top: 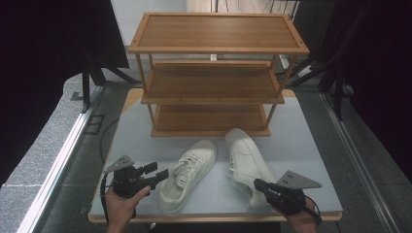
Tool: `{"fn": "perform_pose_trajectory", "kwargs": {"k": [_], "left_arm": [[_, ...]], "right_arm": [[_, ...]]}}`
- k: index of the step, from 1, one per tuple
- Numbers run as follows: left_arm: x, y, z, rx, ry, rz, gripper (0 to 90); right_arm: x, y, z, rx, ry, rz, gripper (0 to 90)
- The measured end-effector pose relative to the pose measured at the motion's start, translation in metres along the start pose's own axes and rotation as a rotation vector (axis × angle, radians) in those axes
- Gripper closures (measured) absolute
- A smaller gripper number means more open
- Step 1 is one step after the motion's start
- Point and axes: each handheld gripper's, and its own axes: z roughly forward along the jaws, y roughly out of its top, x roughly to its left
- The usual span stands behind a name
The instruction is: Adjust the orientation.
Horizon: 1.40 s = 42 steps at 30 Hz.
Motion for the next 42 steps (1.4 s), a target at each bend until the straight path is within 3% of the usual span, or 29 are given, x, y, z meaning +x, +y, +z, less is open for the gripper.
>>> {"fn": "perform_pose_trajectory", "kwargs": {"k": [5, 8, 16, 23, 26, 31, 36, 40, 42], "left_arm": [[-0.003, 0.002, 0.000, 0.007, -0.002, 0.000, 36.3], [-0.007, 0.003, -0.002, -0.003, -0.016, -0.005, 36.3], [-0.006, 0.002, -0.001, 0.006, -0.029, -0.026, 36.1], [-0.004, 0.002, -0.004, -0.008, -0.036, -0.049, 35.9], [-0.004, 0.002, -0.005, -0.011, -0.038, -0.049, 35.9], [-0.003, 0.001, -0.003, -0.002, -0.039, -0.068, 35.7], [-0.003, 0.000, -0.001, -0.007, -0.046, -0.079, 35.1], [-0.004, 0.000, 0.000, -0.010, -0.049, -0.083, 34.5], [-0.004, -0.001, 0.001, -0.007, -0.047, -0.085, 34.5]], "right_arm": [[0.009, -0.004, 0.017, 0.044, 0.032, -0.027, 88.7], [0.012, -0.005, 0.021, 0.054, 0.023, -0.040, 88.8], [0.004, -0.006, 0.016, 0.038, 0.042, -0.001, 89.4], [-0.012, -0.008, 0.004, -0.017, 0.067, 0.067, 89.6], [-0.014, -0.008, 0.002, -0.030, 0.059, 0.074, 89.6], [-0.020, -0.008, -0.005, -0.062, 0.032, 0.100, 89.7], [-0.024, -0.008, -0.010, -0.084, -0.031, 0.097, 89.8], [-0.036, -0.011, -0.017, -0.116, -0.100, 0.143, 89.8], [-0.045, -0.013, -0.020, -0.120, -0.157, 0.165, 89.9]]}}
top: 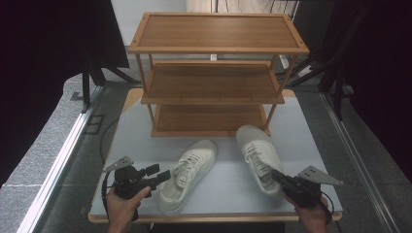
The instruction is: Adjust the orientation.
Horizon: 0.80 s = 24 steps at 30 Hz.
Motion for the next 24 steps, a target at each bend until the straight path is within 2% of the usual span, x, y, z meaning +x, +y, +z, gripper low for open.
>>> {"fn": "perform_pose_trajectory", "kwargs": {"k": [4, 6, 7, 8, 9, 10, 14, 16, 18, 21, 22, 23, 24], "left_arm": [[0.000, -0.001, 0.003, 0.011, -0.002, -0.003, 34.5], [-0.001, -0.002, 0.006, 0.020, -0.001, -0.005, 34.5], [-0.001, -0.002, 0.006, 0.025, -0.002, -0.004, 34.4], [-0.001, -0.002, 0.007, 0.024, -0.004, -0.005, 34.4], [-0.001, -0.002, 0.007, 0.026, -0.005, -0.005, 34.4], [-0.001, -0.002, 0.008, 0.027, -0.007, -0.004, 34.4], [-0.001, -0.002, 0.005, 0.025, -0.009, -0.005, 34.4], [0.000, -0.001, 0.004, 0.021, -0.007, -0.008, 34.4], [0.001, -0.002, 0.004, 0.022, -0.007, -0.012, 34.4], [0.002, -0.002, 0.004, 0.026, -0.011, -0.016, 34.4], [0.002, -0.002, 0.004, 0.026, -0.013, -0.018, 34.4], [0.002, -0.002, 0.005, 0.027, -0.019, -0.021, 34.4], [0.002, -0.002, 0.005, 0.027, -0.019, -0.021, 34.4]], "right_arm": [[-0.027, -0.006, -0.006, -0.036, -0.038, 0.092, 89.9], [-0.039, -0.011, -0.008, -0.036, -0.082, 0.129, 89.9], [-0.046, -0.014, -0.009, -0.021, -0.121, 0.141, 89.9], [-0.052, -0.017, -0.010, -0.029, -0.122, 0.158, 89.8], [-0.059, -0.020, -0.013, -0.054, -0.069, 0.205, 89.8], [-0.063, -0.023, -0.015, -0.064, -0.039, 0.229, 89.7], [-0.055, -0.015, -0.021, -0.054, -0.096, 0.159, 89.5], [-0.044, -0.008, -0.024, -0.065, -0.079, 0.127, 89.5], [-0.029, -0.003, -0.023, -0.047, -0.055, 0.081, 89.4], [-0.006, -0.001, -0.013, 0.006, -0.012, 0.010, 89.3], [0.002, -0.002, -0.007, 0.042, -0.006, -0.018, 89.1], [0.005, -0.003, -0.004, 0.065, -0.015, -0.034, 89.0], [0.005, -0.003, -0.004, 0.065, -0.015, -0.034, 89.0]]}}
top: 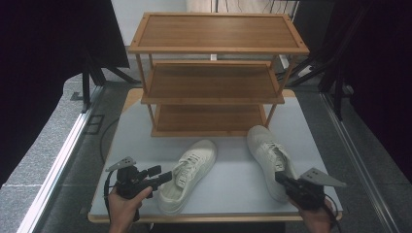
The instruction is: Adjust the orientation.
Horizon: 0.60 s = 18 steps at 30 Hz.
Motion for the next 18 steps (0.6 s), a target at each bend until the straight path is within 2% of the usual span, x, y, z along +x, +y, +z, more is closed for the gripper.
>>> {"fn": "perform_pose_trajectory", "kwargs": {"k": [1, 2, 7, 14, 18], "left_arm": [[-0.001, 0.000, 0.001, 0.002, -0.002, 0.003, 34.4], [-0.001, 0.000, 0.001, 0.003, -0.001, 0.004, 34.4], [0.001, -0.001, 0.001, -0.001, 0.003, -0.005, 34.3], [0.002, 0.000, 0.000, -0.001, 0.002, -0.006, 34.4], [0.005, 0.001, -0.003, -0.012, 0.002, -0.015, 34.4]], "right_arm": [[0.006, -0.004, 0.007, 0.030, -0.015, -0.026, 89.4], [0.006, -0.005, 0.007, 0.042, -0.010, -0.019, 89.5], [0.000, -0.006, 0.002, 0.033, 0.001, -0.003, 89.7], [-0.017, -0.008, -0.011, 0.050, -0.029, 0.026, 89.7], [-0.027, -0.010, -0.017, 0.048, -0.029, 0.047, 89.7]]}}
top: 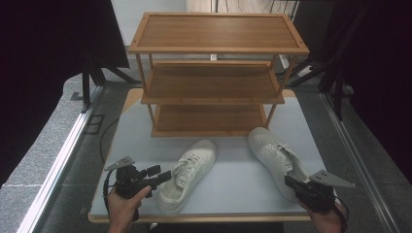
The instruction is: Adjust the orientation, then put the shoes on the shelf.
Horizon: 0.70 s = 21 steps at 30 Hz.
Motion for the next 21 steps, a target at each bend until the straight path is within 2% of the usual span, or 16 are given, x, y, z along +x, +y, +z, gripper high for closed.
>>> {"fn": "perform_pose_trajectory", "kwargs": {"k": [5, 8, 10, 12, 15, 17, 18, 19, 21], "left_arm": [[0.003, 0.000, -0.003, -0.005, 0.003, 0.000, 34.7], [0.001, 0.001, -0.006, -0.018, 0.002, 0.005, 34.9], [-0.001, 0.002, -0.009, -0.031, -0.001, 0.014, 34.9], [-0.001, 0.002, -0.009, -0.035, 0.001, 0.016, 35.0], [-0.003, 0.003, -0.006, -0.029, 0.005, 0.023, 35.4], [-0.006, 0.003, -0.006, -0.032, 0.009, 0.028, 35.4], [-0.006, 0.003, -0.006, -0.032, 0.009, 0.028, 35.5], [-0.011, 0.005, -0.007, -0.036, 0.011, 0.046, 35.5], [-0.015, 0.009, -0.006, -0.036, 0.017, 0.072, 35.2]], "right_arm": [[-0.008, 0.000, -0.004, 0.001, -0.003, -0.003, 89.7], [-0.006, 0.000, -0.002, 0.009, 0.003, -0.020, 87.7], [-0.002, 0.001, 0.000, -0.005, 0.015, -0.038, 81.6], [0.002, 0.002, 0.001, -0.036, 0.051, -0.045, 77.0], [0.006, 0.005, -0.003, -0.095, 0.033, -0.062, 62.2], [0.004, 0.007, -0.008, -0.124, 0.027, -0.056, 55.3], [0.004, 0.007, -0.008, -0.124, 0.027, -0.056, 55.3], [0.000, 0.011, -0.014, -0.148, 0.020, -0.040, 50.1], [-0.004, 0.016, -0.018, -0.158, 0.011, -0.036, 44.2]]}}
